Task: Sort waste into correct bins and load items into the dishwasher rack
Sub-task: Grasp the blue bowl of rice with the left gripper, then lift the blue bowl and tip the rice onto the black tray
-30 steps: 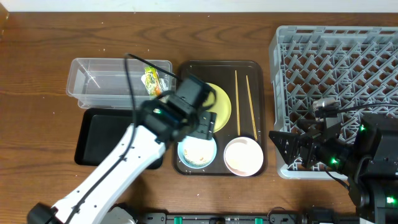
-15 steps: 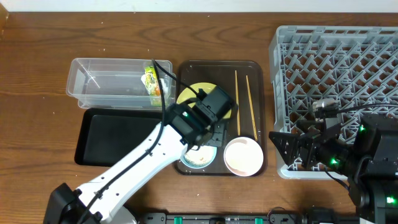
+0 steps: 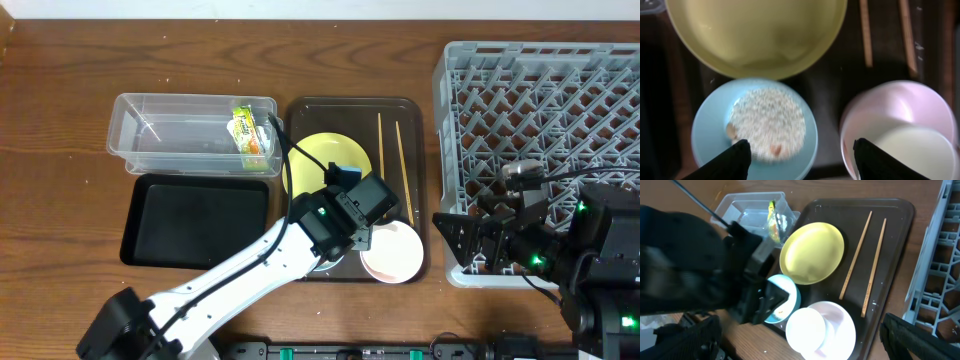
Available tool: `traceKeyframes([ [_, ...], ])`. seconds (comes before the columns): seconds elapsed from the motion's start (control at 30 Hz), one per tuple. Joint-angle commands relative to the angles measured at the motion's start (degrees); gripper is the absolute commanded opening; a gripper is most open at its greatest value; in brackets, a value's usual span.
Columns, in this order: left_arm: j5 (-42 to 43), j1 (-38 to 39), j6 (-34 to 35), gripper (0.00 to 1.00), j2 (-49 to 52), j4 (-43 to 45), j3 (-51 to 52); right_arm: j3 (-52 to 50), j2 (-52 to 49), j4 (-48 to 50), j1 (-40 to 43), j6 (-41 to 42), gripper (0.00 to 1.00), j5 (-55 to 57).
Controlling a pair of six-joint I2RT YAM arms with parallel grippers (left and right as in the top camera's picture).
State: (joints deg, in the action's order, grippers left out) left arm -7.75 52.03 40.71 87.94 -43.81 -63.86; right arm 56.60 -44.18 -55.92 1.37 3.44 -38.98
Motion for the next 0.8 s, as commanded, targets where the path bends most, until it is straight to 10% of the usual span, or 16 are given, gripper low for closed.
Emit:
traceKeyframes([
  [0.0, -1.27, -0.26, 1.38, 0.69, 2.93, 2.43, 2.54, 0.98, 0.13, -0.26, 0.48, -0.68, 0.99, -0.11],
  [0.2, -1.29, -0.39, 1.36, 0.61, 8.81, 5.88, 2.78, 0.96, 0.13, -0.50, 0.48, -0.68, 0.99, -0.11],
  [0.63, 1.01, -3.80, 0.74, 0.06, 12.04, 8.48, 2.78, 0.94, 0.13, -1.86, 0.48, -0.50, 0.99, -0.09],
  [0.77, 4.55, -4.66, -2.75, 0.06, 11.72, 8.37, 2.69, 0.94, 0.13, -1.95, 0.48, -0.50, 0.99, -0.07],
])
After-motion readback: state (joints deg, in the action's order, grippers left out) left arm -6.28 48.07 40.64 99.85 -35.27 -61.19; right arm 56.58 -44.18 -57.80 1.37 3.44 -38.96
